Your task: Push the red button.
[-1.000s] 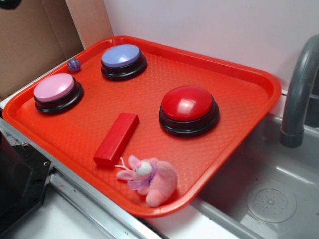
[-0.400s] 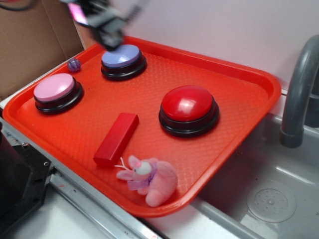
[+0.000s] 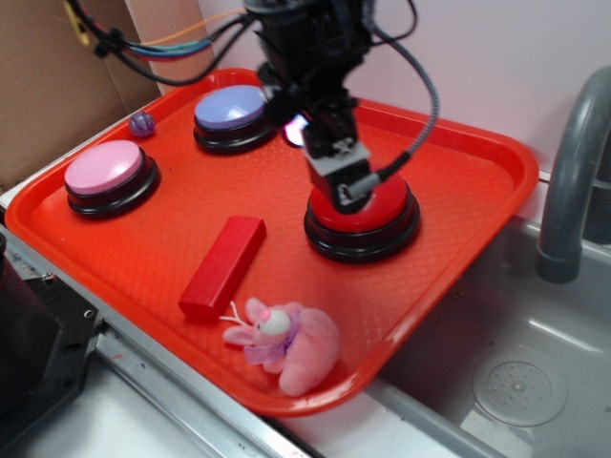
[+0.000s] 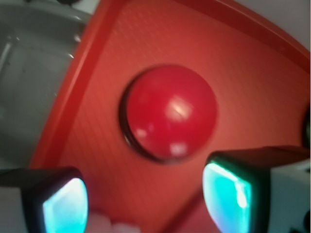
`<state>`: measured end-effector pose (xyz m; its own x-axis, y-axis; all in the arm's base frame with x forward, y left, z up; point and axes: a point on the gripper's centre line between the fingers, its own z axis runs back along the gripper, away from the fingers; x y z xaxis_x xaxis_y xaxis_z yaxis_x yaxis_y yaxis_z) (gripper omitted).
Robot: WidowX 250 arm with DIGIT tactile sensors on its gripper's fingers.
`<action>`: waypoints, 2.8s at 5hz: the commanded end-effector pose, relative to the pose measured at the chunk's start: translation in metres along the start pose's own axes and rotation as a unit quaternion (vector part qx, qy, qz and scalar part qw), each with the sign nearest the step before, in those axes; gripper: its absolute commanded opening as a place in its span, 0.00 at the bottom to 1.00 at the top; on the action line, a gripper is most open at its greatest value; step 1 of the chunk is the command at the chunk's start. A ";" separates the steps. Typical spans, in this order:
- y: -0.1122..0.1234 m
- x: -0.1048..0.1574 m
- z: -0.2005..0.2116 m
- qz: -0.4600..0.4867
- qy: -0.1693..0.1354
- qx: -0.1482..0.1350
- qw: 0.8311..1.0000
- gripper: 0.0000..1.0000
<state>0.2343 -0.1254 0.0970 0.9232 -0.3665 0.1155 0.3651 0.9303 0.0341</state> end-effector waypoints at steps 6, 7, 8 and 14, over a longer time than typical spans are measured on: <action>0.037 0.001 0.046 0.017 0.032 0.010 0.999 1.00; 0.037 -0.010 0.058 0.021 0.034 0.008 0.999 1.00; 0.043 -0.023 0.065 0.029 0.032 -0.006 0.999 1.00; 0.049 -0.057 0.092 0.086 0.042 -0.016 0.995 1.00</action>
<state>0.1876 -0.0562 0.1740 0.9791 -0.2031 -0.0146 0.2029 0.9791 -0.0096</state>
